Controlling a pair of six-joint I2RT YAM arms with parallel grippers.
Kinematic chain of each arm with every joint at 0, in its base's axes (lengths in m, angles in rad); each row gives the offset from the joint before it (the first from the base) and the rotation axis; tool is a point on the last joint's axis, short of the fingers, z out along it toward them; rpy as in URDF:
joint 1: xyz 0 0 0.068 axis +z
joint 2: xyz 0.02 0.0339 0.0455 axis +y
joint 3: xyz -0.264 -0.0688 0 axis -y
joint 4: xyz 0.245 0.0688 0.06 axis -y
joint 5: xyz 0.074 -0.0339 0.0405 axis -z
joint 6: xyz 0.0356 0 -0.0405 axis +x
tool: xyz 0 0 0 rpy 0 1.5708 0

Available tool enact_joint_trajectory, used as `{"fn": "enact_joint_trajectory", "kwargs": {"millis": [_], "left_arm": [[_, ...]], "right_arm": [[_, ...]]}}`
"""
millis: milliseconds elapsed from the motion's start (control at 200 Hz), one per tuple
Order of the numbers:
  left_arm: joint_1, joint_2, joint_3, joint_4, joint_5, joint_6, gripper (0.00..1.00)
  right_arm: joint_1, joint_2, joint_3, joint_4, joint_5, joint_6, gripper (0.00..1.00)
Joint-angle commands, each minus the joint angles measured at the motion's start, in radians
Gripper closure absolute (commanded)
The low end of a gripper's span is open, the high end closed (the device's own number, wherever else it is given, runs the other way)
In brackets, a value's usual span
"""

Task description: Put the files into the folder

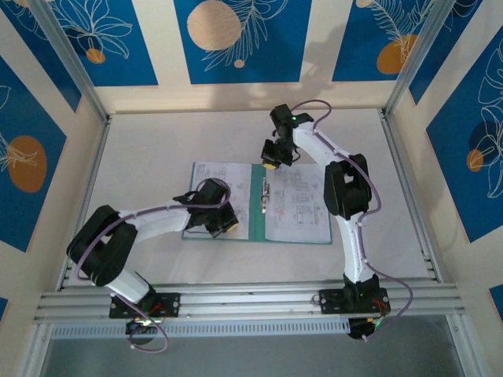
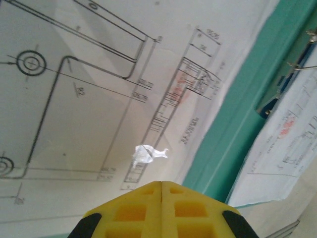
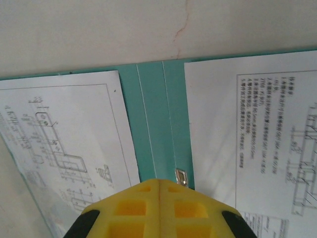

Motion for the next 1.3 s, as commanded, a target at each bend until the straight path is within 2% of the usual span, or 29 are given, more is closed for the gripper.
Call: {"fn": "enact_joint_trajectory", "kwargs": {"millis": [0, 435, 695, 990, 1295], "left_arm": [[0.010, 0.036, -0.018, -0.014, 0.036, 0.046, 1.00], [0.011, 0.049, -0.114, 0.060, 0.041, 0.004, 1.00], [0.010, 0.045, -0.116, 0.066, 0.036, -0.005, 1.00], [0.005, 0.045, -0.124, 0.069, 0.024, -0.037, 1.00], [0.004, 0.044, -0.138, 0.105, 0.015, -0.097, 1.00]], "right_arm": [[0.011, 0.040, 0.049, -0.049, 0.006, 0.010, 1.00], [0.023, 0.120, 0.086, -0.081, 0.007, -0.004, 1.00], [0.021, 0.126, 0.077, -0.089, 0.007, -0.023, 1.00], [0.025, 0.073, 0.061, -0.084, -0.041, -0.031, 1.00], [0.029, -0.029, -0.035, -0.063, -0.106, -0.038, 1.00]]}}
